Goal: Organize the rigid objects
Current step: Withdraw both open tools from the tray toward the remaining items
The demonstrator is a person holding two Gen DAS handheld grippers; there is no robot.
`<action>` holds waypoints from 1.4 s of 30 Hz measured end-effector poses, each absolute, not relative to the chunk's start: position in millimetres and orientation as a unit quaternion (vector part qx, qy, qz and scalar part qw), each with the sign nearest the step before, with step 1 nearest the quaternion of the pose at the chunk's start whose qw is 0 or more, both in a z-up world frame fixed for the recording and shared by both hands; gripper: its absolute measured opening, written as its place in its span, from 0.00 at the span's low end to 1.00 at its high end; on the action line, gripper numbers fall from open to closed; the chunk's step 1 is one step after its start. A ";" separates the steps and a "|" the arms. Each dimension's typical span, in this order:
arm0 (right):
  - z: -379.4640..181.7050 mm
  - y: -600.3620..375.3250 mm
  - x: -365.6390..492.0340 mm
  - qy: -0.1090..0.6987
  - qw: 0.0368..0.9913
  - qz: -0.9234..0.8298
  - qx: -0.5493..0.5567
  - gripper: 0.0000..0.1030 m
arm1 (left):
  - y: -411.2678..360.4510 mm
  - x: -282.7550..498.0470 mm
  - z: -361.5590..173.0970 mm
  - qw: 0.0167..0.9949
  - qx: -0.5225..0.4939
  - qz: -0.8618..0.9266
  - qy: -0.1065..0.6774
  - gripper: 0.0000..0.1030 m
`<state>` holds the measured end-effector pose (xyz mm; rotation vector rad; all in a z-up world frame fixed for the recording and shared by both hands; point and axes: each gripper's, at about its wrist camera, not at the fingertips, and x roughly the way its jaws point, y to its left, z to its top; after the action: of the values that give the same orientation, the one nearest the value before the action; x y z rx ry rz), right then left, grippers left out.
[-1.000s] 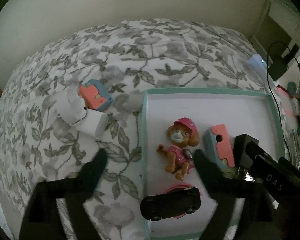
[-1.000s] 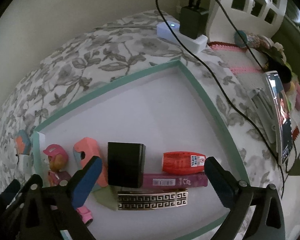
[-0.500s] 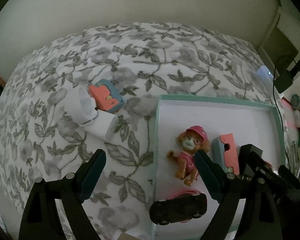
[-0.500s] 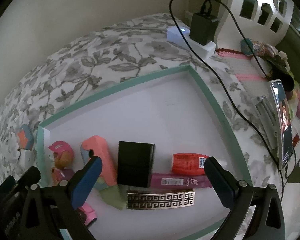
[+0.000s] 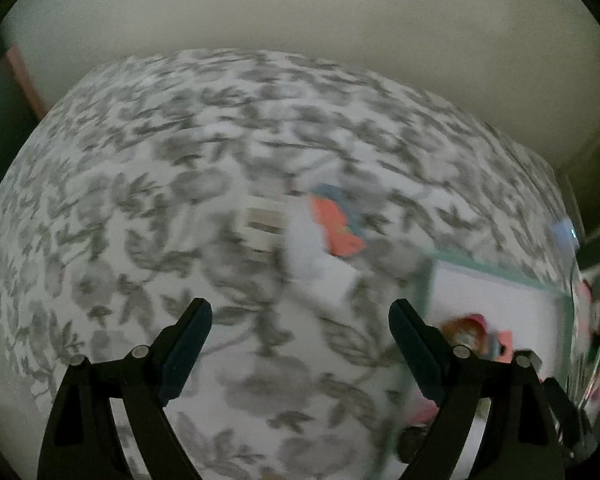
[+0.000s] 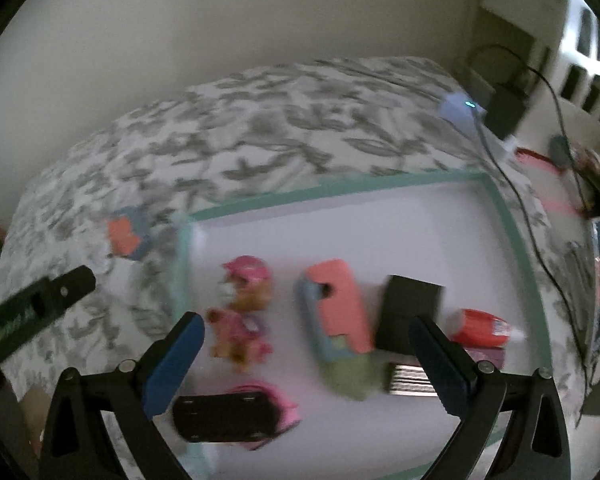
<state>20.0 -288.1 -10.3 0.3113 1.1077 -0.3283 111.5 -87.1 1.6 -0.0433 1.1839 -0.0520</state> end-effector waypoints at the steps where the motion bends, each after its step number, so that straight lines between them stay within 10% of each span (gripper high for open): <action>1: -10.0 -283.0 22.7 0.521 0.828 -0.148 0.145 1.00 | -75.2 113.8 1.6 0.829 -0.029 -0.016 0.559 0.88; 42: -17.0 -227.5 123.3 0.517 0.841 -0.093 0.128 1.00 | -4.5 182.1 -19.6 0.804 -0.162 -0.031 0.572 0.88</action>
<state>123.3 -227.5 -17.0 0.2700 1.0932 -0.1962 182.1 -4.5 -19.6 -0.3463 1.2243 -0.0674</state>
